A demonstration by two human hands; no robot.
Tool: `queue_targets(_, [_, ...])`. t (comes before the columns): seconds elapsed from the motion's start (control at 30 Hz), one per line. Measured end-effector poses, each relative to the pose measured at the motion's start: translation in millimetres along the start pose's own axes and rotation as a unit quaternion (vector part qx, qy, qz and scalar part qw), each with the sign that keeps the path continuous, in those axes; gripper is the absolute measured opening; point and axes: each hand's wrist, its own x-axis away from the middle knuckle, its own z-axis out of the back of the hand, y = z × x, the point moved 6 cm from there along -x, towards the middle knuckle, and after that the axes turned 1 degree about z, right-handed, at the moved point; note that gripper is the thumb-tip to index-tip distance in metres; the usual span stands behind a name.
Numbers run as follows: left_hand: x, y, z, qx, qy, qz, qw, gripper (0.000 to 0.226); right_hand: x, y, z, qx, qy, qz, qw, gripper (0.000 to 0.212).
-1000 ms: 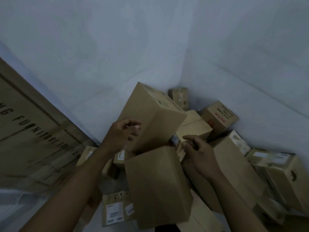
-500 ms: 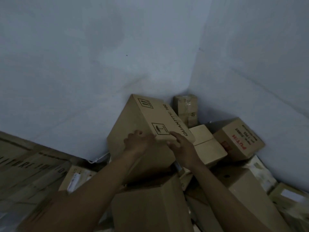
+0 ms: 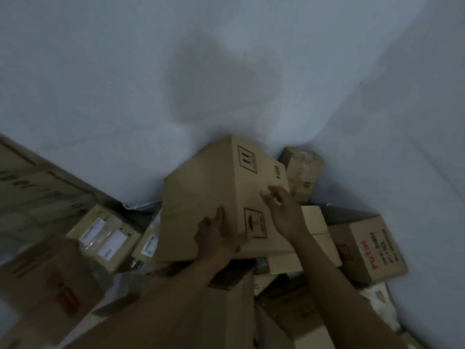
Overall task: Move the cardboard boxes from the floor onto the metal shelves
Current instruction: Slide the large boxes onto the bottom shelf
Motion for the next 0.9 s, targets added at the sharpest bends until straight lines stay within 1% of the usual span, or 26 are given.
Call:
queue_targets(0.13, [28.0,-43.0,-6.8,-0.031,-0.046,-0.065,0.996,0.121,-51.3,-61.6,-7.2,0.083,-0.040,0.083,0.992,0.065])
queue_targets(0.2, [35.2,-61.8,-3.8,-0.032,-0.070,-0.091,0.993,0.117,-71.1,-82.0,-17.1,0.161,-0.059,0.110,0.979,0.080])
queue_targets(0.23, [36.8,-70.6,-0.4,-0.016,-0.076,-0.094,0.993,0.114,-78.0,-87.2,-23.6,0.205,-0.071,0.114,0.970,0.088])
queue_targets(0.27, [37.4,-78.4,3.3,0.000,-0.080,-0.093,0.992,0.113,-82.7,-89.7,-29.7,0.233,-0.084,0.110,0.963,0.093])
queue_targets(0.33, [37.7,-88.1,9.6,0.010,-0.080,-0.090,0.993,0.113,-85.7,-88.0,-41.7,0.227,-0.112,0.075,0.965,0.089])
queue_targets(0.4, [39.0,-92.5,12.1,0.024,-0.078,-0.068,0.994,0.117,-82.9,-85.8,-49.4,0.203,-0.119,0.049,0.971,0.083])
queue_targets(0.43, [40.9,-95.6,11.9,0.041,-0.075,-0.039,0.996,0.122,-80.6,-87.0,-50.7,0.204,-0.117,0.046,0.971,0.081])
queue_targets(0.5, [49.4,-107.3,8.2,0.090,-0.058,0.050,0.993,0.134,-74.4,-89.5,-50.1,0.212,-0.117,0.045,0.969,0.082])
queue_targets(0.53, [57.4,-114.6,4.2,0.138,-0.050,0.098,0.984,0.138,-70.1,-90.5,-49.0,0.215,-0.117,0.043,0.969,0.084])
queue_targets(0.57, [65.8,-121.6,-1.8,0.232,-0.048,0.138,0.962,0.138,-65.1,-91.1,-47.4,0.215,-0.117,0.037,0.969,0.087])
queue_targets(0.6, [74.8,-124.4,-10.1,0.371,-0.059,0.167,0.911,0.134,-59.0,-91.9,-45.0,0.213,-0.119,0.029,0.969,0.090])
queue_targets(0.63, [82.5,-121.9,-18.9,0.518,-0.084,0.185,0.831,0.123,-51.9,-93.0,-41.6,0.211,-0.122,0.021,0.970,0.093])
queue_targets(0.67, [87.7,-116.2,-23.4,0.623,-0.117,0.186,0.750,0.107,-44.7,-94.0,-37.0,0.211,-0.126,0.015,0.969,0.095])
queue_targets(0.7, [89.9,-111.3,-21.4,0.673,-0.135,0.178,0.705,0.091,-37.9,-94.9,-30.5,0.213,-0.127,0.011,0.969,0.095])
queue_targets(0.73, [90.7,-109.3,-16.3,0.683,-0.136,0.170,0.697,0.081,-30.6,-95.9,-22.3,0.215,-0.126,0.009,0.968,0.093])
queue_targets(0.8, [93.4,-114.1,-5.9,0.683,-0.102,0.168,0.703,0.074,-11.7,-97.5,-6.5,0.223,-0.129,0.014,0.966,0.087])
queue_targets(0.9, [107.7,-114.6,9.2,0.651,-0.075,0.162,0.737,0.070,27.4,-99.4,22.0,0.214,-0.099,0.032,0.971,0.081])
